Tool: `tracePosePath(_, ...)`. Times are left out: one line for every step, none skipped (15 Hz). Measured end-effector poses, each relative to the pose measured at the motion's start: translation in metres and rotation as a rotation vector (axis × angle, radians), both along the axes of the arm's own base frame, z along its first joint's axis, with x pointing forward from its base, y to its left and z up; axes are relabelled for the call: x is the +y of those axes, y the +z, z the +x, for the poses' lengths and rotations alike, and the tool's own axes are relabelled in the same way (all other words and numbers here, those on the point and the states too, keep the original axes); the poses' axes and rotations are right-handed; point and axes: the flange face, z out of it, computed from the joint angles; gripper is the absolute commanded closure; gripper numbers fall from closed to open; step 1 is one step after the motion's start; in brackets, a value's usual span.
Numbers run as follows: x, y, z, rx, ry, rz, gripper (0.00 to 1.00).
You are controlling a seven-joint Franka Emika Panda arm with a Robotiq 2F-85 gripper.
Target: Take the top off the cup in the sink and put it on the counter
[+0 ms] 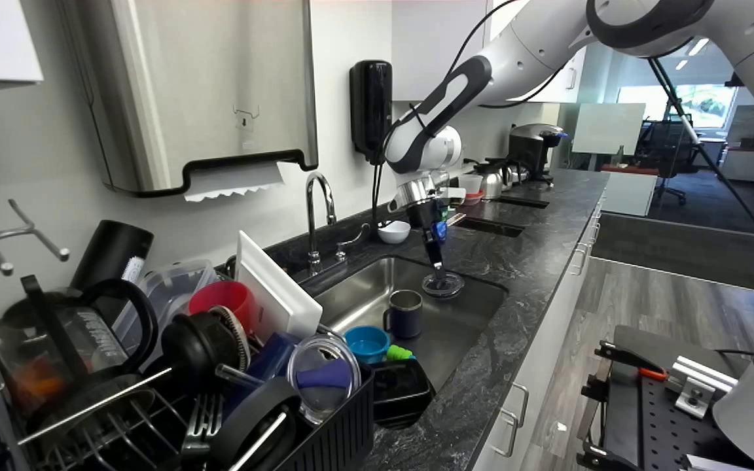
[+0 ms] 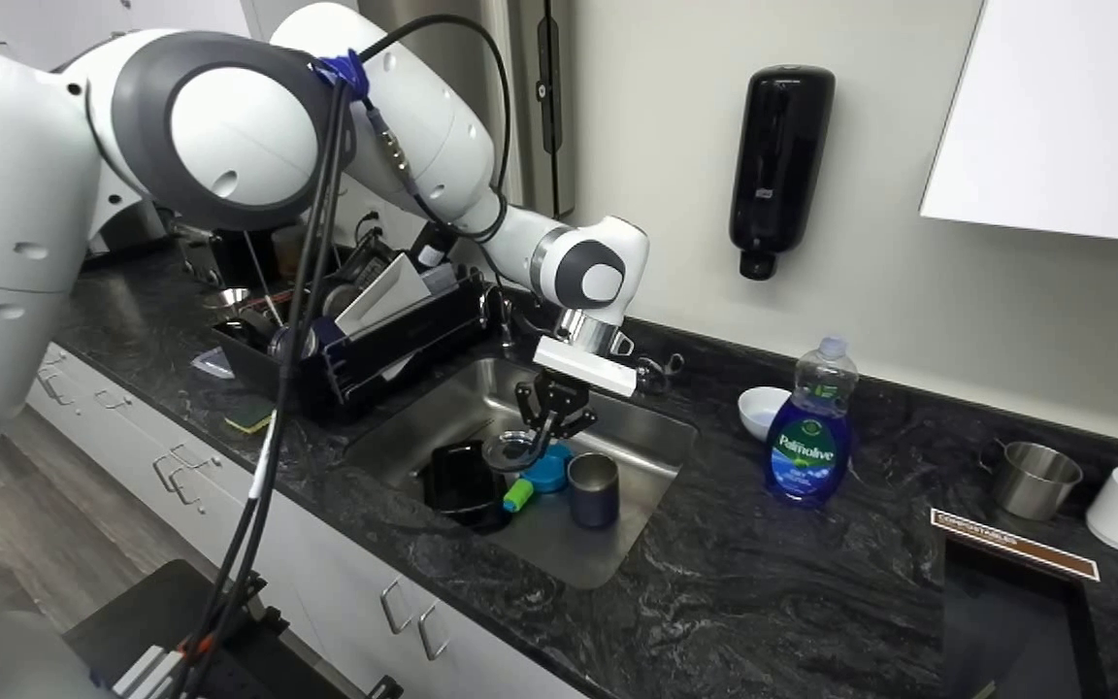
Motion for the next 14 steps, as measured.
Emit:
tracePosePath(0.003, -0.002, -0.005, 0.006, -0.009, 0.000, 0.97)
tracePosePath(0.004, -0.005, -0.010, 0.010, -0.016, -0.001, 0.97)
tracePosePath(0.005, -0.010, -0.016, 0.013, -0.021, -0.003, 0.97)
tracePosePath(0.007, -0.015, -0.022, 0.014, -0.028, -0.007, 0.97)
tracePosePath(0.008, -0.021, -0.028, 0.016, -0.034, -0.011, 0.97)
tracePosePath(0.009, -0.027, -0.033, 0.016, -0.040, -0.015, 0.97)
tracePosePath(0.011, -0.032, -0.037, 0.013, -0.044, -0.019, 0.97)
tracePosePath(0.012, -0.036, -0.041, 0.012, -0.049, -0.023, 0.97)
tracePosePath(0.013, -0.039, -0.044, 0.009, -0.053, -0.027, 0.97)
tracePosePath(0.015, -0.039, -0.046, 0.005, -0.056, -0.031, 0.97)
tracePosePath(0.018, -0.038, -0.049, 0.001, -0.059, -0.035, 0.97)
tracePosePath(0.020, -0.035, -0.051, -0.004, -0.061, -0.040, 0.97)
tracePosePath(0.023, -0.032, -0.053, -0.011, -0.061, -0.044, 0.97)
tracePosePath(0.026, -0.029, -0.056, -0.017, -0.063, -0.047, 0.97)
